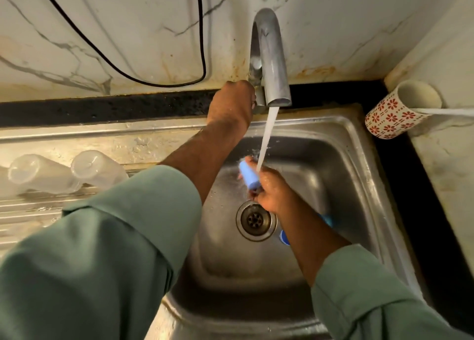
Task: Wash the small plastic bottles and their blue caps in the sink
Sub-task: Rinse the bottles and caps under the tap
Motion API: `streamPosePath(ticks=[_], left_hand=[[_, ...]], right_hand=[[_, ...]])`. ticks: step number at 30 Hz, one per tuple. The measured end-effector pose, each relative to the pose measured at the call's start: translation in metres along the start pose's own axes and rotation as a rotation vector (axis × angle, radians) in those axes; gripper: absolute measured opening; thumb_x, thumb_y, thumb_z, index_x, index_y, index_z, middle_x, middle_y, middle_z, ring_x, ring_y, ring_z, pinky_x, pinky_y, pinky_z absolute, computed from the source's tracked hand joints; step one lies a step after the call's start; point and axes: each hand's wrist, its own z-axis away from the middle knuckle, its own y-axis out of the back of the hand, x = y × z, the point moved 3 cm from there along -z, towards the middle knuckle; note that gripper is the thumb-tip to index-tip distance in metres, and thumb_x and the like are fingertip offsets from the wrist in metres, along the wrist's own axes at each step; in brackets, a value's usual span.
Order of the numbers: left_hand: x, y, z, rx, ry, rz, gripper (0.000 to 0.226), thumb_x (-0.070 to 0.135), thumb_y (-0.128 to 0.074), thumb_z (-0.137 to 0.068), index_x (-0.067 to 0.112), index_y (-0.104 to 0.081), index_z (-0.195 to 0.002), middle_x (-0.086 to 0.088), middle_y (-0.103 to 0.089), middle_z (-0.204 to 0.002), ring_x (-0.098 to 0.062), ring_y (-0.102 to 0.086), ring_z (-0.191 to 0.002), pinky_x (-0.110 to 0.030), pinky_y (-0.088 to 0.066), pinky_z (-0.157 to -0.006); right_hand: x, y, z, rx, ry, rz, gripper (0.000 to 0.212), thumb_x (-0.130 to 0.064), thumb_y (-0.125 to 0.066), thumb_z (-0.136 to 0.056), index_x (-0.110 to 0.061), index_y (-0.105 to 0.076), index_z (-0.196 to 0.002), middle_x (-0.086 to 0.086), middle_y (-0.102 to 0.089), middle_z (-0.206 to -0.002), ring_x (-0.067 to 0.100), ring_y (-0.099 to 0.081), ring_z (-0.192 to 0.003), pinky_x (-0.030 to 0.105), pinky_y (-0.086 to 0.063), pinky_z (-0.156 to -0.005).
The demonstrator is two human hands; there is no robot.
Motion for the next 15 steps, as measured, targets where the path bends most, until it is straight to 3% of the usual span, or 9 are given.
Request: streamPosePath(ticks=[1,3,5,7,9,11,13,15], left_hand=[[0.000,0.001,0.001,-0.006,-0.001,0.001,0.022,0.013,-0.056,-0.099,0.004,-0.065,-0.117,-0.020,-0.066,-0.118,-0.038,-0.063,-0.109,-0.045,-0.054,-0.094],[0.001,0.002,0.002,-0.005,-0.010,-0.013,0.021,0.011,-0.054,-0.100,0.003,-0.065,-0.116,-0.020,-0.066,-0.117,-0.037,-0.064,-0.109,-0.044,-0.054,-0.094],[0.002,0.003,0.005,-0.010,-0.020,-0.031,0.023,0.011,-0.053,-0.100,0.003,-0.065,-0.118,-0.019,-0.065,-0.119,-0.037,-0.063,-0.110,-0.044,-0.053,-0.095],[0.003,0.005,0.006,0.000,-0.022,-0.046,0.024,0.010,-0.053,-0.100,0.003,-0.063,-0.122,-0.019,-0.064,-0.123,-0.036,-0.062,-0.113,-0.042,-0.052,-0.097],[0.004,0.006,0.007,-0.006,-0.028,-0.069,0.026,0.011,-0.053,-0.101,0.004,-0.061,-0.124,-0.018,-0.062,-0.124,-0.034,-0.061,-0.114,-0.040,-0.051,-0.097],[0.004,0.007,0.007,-0.013,-0.027,-0.091,0.027,0.011,-0.052,-0.101,0.003,-0.059,-0.126,-0.018,-0.061,-0.126,-0.034,-0.060,-0.115,-0.039,-0.050,-0.097],[0.004,0.007,0.007,-0.019,-0.026,-0.109,0.028,0.011,-0.053,-0.101,0.004,-0.059,-0.127,-0.018,-0.061,-0.126,-0.034,-0.060,-0.116,-0.038,-0.049,-0.096],[0.004,0.008,0.007,-0.027,-0.024,-0.118,0.029,0.012,-0.055,-0.100,0.004,-0.059,-0.128,-0.017,-0.062,-0.127,-0.033,-0.060,-0.116,-0.038,-0.049,-0.096]], right_hand=[[-0.001,0.001,0.001,0.005,0.017,0.070,0.022,-0.032,-0.073,-0.086,-0.014,-0.068,-0.097,0.009,-0.069,-0.091,0.017,-0.058,-0.063,0.027,-0.048,-0.055],[-0.005,0.003,0.001,0.010,0.119,0.331,0.018,-0.034,-0.075,-0.084,-0.023,-0.068,-0.096,0.012,-0.068,-0.095,0.013,-0.054,-0.055,0.026,-0.043,-0.049],[-0.008,0.003,-0.001,0.113,0.224,0.627,0.028,-0.050,-0.073,-0.081,-0.025,-0.066,-0.090,0.006,-0.067,-0.085,0.008,-0.052,-0.051,0.025,-0.040,-0.048],[-0.015,0.002,-0.004,0.186,0.294,0.731,0.036,-0.056,-0.067,-0.083,-0.022,-0.068,-0.093,-0.003,-0.063,-0.083,0.011,-0.061,-0.068,0.029,-0.050,-0.063],[-0.015,0.002,-0.009,0.038,0.320,0.773,0.025,-0.034,-0.071,-0.087,-0.015,-0.071,-0.105,-0.004,-0.066,-0.089,0.007,-0.067,-0.080,0.027,-0.052,-0.075],[-0.018,0.001,-0.006,-0.093,0.348,0.848,0.032,-0.012,-0.080,-0.078,-0.015,-0.066,-0.106,-0.005,-0.065,-0.092,-0.003,-0.064,-0.075,0.014,-0.049,-0.067],[-0.022,0.002,-0.011,-0.045,0.429,1.019,0.042,-0.009,-0.087,-0.066,-0.019,-0.062,-0.099,-0.001,-0.063,-0.097,0.007,-0.061,-0.082,0.012,-0.044,-0.061],[-0.023,0.000,-0.012,0.030,0.416,1.082,0.038,-0.005,-0.083,-0.065,-0.024,-0.062,-0.089,0.003,-0.062,-0.104,0.010,-0.060,-0.083,0.010,-0.043,-0.056]])
